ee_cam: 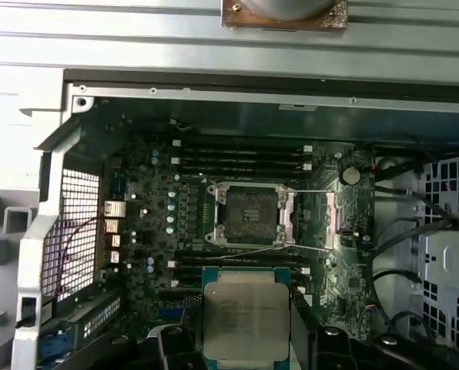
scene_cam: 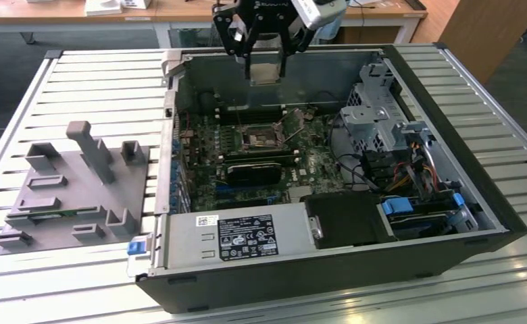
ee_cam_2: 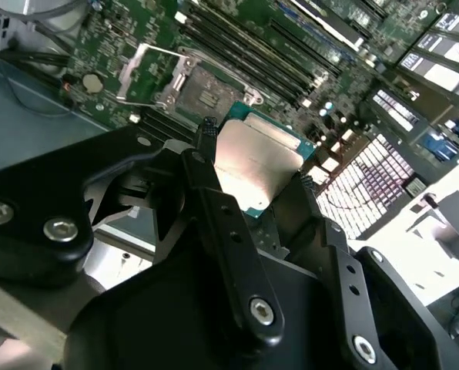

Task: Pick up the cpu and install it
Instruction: 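Pick up the cpu and move it towards the insertion slot, then place the cpu into insertion slot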

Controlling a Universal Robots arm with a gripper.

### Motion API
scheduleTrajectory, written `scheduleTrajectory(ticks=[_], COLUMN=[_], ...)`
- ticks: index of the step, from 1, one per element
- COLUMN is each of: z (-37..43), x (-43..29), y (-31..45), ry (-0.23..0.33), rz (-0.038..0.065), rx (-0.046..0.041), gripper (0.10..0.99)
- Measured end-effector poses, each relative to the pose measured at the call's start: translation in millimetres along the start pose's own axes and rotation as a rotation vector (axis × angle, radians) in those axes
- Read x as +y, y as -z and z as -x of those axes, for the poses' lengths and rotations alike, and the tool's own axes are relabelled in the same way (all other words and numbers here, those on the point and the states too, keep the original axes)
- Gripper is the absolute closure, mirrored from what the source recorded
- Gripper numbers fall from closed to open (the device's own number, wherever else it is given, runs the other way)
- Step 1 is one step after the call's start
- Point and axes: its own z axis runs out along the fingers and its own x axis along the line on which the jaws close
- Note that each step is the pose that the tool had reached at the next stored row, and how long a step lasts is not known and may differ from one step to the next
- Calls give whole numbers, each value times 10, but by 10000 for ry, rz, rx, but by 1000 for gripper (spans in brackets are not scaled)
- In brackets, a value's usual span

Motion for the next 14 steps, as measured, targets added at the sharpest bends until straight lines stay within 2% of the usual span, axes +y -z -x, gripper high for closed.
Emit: scheduleTrajectory(ticks=[5,11,14], z=[106,122,122], x=[-3,-3,-3], y=[-2,-2,-5], ry=[-16,-54,-373], rz=[-1,-2,-3], rx=[-6,-8,-29], gripper=[545,545,545])
